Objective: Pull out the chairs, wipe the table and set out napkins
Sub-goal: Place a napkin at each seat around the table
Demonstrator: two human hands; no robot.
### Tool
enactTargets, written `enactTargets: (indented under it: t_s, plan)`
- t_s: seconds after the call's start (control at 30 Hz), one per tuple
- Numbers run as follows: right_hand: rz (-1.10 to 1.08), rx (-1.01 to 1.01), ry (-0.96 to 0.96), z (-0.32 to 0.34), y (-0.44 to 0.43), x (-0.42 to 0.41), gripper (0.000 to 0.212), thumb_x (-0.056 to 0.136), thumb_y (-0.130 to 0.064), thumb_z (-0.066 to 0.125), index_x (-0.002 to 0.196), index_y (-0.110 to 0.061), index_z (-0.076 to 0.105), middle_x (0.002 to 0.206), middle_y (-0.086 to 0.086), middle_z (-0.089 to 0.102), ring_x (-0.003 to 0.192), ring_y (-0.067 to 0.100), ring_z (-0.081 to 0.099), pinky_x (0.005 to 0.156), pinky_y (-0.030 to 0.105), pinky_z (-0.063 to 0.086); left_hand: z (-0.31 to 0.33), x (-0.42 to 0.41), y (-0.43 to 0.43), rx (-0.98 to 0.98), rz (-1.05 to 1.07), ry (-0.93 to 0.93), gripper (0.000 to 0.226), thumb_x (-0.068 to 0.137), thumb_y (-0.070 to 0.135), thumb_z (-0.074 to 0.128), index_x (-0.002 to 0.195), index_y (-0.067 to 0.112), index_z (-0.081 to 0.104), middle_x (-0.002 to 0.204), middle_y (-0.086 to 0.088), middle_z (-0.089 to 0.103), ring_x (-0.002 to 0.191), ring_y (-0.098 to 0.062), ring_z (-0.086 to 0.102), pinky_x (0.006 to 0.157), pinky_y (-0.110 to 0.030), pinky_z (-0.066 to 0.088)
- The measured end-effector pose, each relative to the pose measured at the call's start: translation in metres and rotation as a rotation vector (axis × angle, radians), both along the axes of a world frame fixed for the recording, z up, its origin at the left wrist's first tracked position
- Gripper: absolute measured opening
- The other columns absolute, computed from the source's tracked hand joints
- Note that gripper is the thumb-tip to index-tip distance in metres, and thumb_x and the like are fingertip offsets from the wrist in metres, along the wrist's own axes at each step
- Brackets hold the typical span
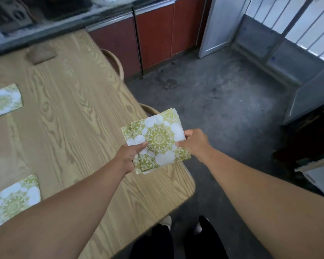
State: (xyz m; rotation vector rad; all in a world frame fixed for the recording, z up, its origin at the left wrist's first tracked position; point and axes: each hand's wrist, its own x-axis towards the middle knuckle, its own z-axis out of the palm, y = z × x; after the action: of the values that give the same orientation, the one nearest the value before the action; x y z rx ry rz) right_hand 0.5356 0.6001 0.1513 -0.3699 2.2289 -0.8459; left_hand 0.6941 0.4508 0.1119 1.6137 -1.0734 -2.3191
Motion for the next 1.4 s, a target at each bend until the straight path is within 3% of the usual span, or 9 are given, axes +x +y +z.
enactTargets:
  t_s: [0.3, 0.57, 0.73, 0.83, 0.9, 1.03, 1.17, 1.27, 1.4]
  plan:
    - [0.281, -0.018, -0.016, 0.004, -0.057, -0.093, 0.014, 0.075, -0.015, 0.079, 0.087, -0.014, 0.071, 0.089, 0.003, 0.074, 0.085, 0.02, 0.071, 0.08, 0.042, 0.059, -0.01, -0.061, -0.009, -0.008, 0.272, -0.001, 0.04, 0.08, 0.002, 0.073, 0.119, 0.002, 0.063, 0.105, -0.02, 0.071, 0.093, -0.033, 0.07, 0.086, -0.054, 0.054]
    - [0.521, -0.056, -0.061, 0.006, -0.102, -0.16, 0.027, 0.074, -0.01, 0.08, 0.068, -0.028, 0.061, 0.076, -0.007, 0.068, 0.077, 0.015, 0.069, 0.08, 0.039, 0.059, -0.004, -0.106, 0.012, -0.039, 0.597, 0.015, 0.028, 0.073, 0.008, 0.081, 0.098, 0.012, 0.07, 0.082, -0.007, 0.077, 0.073, -0.024, 0.075, 0.054, -0.038, 0.058]
    - [0.677, -0.062, -0.149, -0.005, -0.142, -0.155, 0.023, 0.074, -0.011, 0.081, 0.094, -0.017, 0.071, 0.086, -0.001, 0.071, 0.082, 0.017, 0.07, 0.081, 0.035, 0.059, 0.0, -0.099, 0.018, -0.013, 0.804, -0.069, 0.047, 0.069, 0.015, 0.084, 0.113, 0.01, 0.068, 0.103, -0.01, 0.074, 0.092, -0.03, 0.071, 0.071, -0.046, 0.059]
    - [0.805, -0.05, -0.143, -0.011, -0.166, -0.143, 0.018, 0.076, -0.011, 0.08, 0.082, -0.024, 0.069, 0.085, -0.001, 0.071, 0.081, 0.016, 0.07, 0.081, 0.035, 0.059, 0.0, -0.09, 0.015, 0.002, 0.905, -0.105, 0.044, 0.07, 0.016, 0.085, 0.11, 0.01, 0.069, 0.093, -0.007, 0.076, 0.082, -0.026, 0.073, 0.059, -0.039, 0.059]
    - [0.886, -0.042, -0.147, -0.015, -0.185, -0.135, 0.018, 0.077, -0.011, 0.079, 0.077, -0.026, 0.068, 0.082, -0.003, 0.071, 0.077, 0.012, 0.069, 0.077, 0.031, 0.058, -0.004, -0.084, 0.01, 0.023, 0.967, -0.134, 0.05, 0.069, 0.017, 0.085, 0.114, 0.007, 0.066, 0.099, -0.009, 0.074, 0.086, -0.029, 0.072, 0.065, -0.041, 0.059]
    - [1.002, -0.021, -0.135, -0.027, -0.219, -0.126, 0.016, 0.077, -0.012, 0.079, 0.09, -0.019, 0.073, 0.079, -0.007, 0.07, 0.072, 0.007, 0.067, 0.069, 0.024, 0.055, -0.017, -0.081, -0.009, 0.083, 1.063, -0.149, 0.056, 0.068, 0.015, 0.085, 0.118, 0.005, 0.062, 0.102, -0.011, 0.072, 0.086, -0.03, 0.07, 0.062, -0.041, 0.057]
    - [1.084, 0.011, -0.101, -0.034, -0.246, -0.124, 0.015, 0.077, -0.011, 0.078, 0.089, -0.017, 0.073, 0.083, -0.001, 0.07, 0.081, 0.016, 0.07, 0.08, 0.034, 0.058, -0.025, -0.089, -0.021, 0.105, 1.13, -0.158, 0.057, 0.073, 0.019, 0.082, 0.123, 0.007, 0.056, 0.097, -0.007, 0.071, 0.079, -0.026, 0.07, 0.065, -0.039, 0.057]
    - [1.139, 0.027, -0.072, -0.039, -0.264, -0.12, 0.014, 0.077, -0.011, 0.078, 0.089, -0.016, 0.073, 0.092, 0.005, 0.074, 0.085, 0.019, 0.07, 0.083, 0.037, 0.058, -0.027, -0.09, -0.025, 0.12, 1.187, -0.129, 0.041, 0.082, 0.016, 0.075, 0.118, 0.009, 0.057, 0.087, -0.005, 0.072, 0.069, -0.021, 0.07, 0.05, -0.034, 0.056]
    - [1.254, 0.069, -0.033, -0.051, -0.277, -0.102, 0.019, 0.078, -0.012, 0.078, 0.096, -0.012, 0.074, 0.095, 0.006, 0.074, 0.084, 0.018, 0.069, 0.082, 0.035, 0.057, -0.029, -0.079, -0.021, 0.162, 1.258, -0.131, 0.038, 0.086, 0.015, 0.071, 0.119, 0.003, 0.055, 0.107, -0.014, 0.069, 0.087, -0.03, 0.068, 0.071, -0.045, 0.057]
